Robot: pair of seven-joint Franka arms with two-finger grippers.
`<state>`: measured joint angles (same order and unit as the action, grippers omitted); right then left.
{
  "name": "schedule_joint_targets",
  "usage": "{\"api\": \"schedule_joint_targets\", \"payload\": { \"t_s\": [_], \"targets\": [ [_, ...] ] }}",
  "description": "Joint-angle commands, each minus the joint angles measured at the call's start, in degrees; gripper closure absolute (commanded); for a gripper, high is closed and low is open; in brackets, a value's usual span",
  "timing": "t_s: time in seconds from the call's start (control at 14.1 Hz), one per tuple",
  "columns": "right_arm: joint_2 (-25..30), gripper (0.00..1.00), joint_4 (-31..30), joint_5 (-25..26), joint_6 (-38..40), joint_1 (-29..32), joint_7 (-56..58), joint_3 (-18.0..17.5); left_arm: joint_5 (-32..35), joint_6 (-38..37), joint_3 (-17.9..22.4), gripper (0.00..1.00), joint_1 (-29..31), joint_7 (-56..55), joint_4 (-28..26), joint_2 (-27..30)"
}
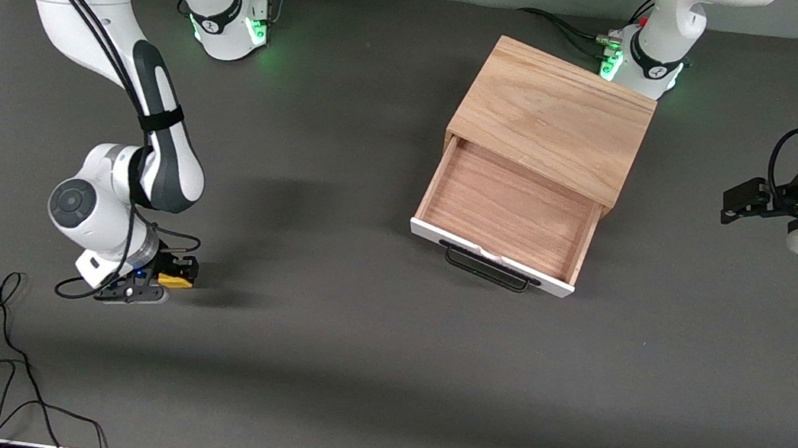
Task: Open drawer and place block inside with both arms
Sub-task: 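Lower the right gripper and grasp the yellow cube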
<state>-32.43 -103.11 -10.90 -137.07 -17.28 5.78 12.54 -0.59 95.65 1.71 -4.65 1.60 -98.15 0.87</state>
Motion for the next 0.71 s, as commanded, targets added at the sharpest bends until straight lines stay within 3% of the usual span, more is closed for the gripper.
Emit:
{"api": "schedule_joint_targets", "payload": {
  "t_s": [0.0,0.21,0.64],
  "targets": [
    [1.0,0.98,8.9,-1.1,11.3,-3.5,-9.3,-0.1,-0.4,-1.1,0.0,0.0,-0.6,-1.2,2.3,-1.0],
    [0.7,0.97,19.1,-1.1,22.0,-7.0,-21.6,-0.1,-0.4,-1.4,-4.6,0.0,3.5,-2.0,2.3,-1.0],
    [-3.3,0.97,38.1,-2.5,33.6,-14.5,-40.4,-0.8,-0.2,-1.9,-1.8,0.0,0.8,-1.0,2.6,-0.8]
  ]
}}
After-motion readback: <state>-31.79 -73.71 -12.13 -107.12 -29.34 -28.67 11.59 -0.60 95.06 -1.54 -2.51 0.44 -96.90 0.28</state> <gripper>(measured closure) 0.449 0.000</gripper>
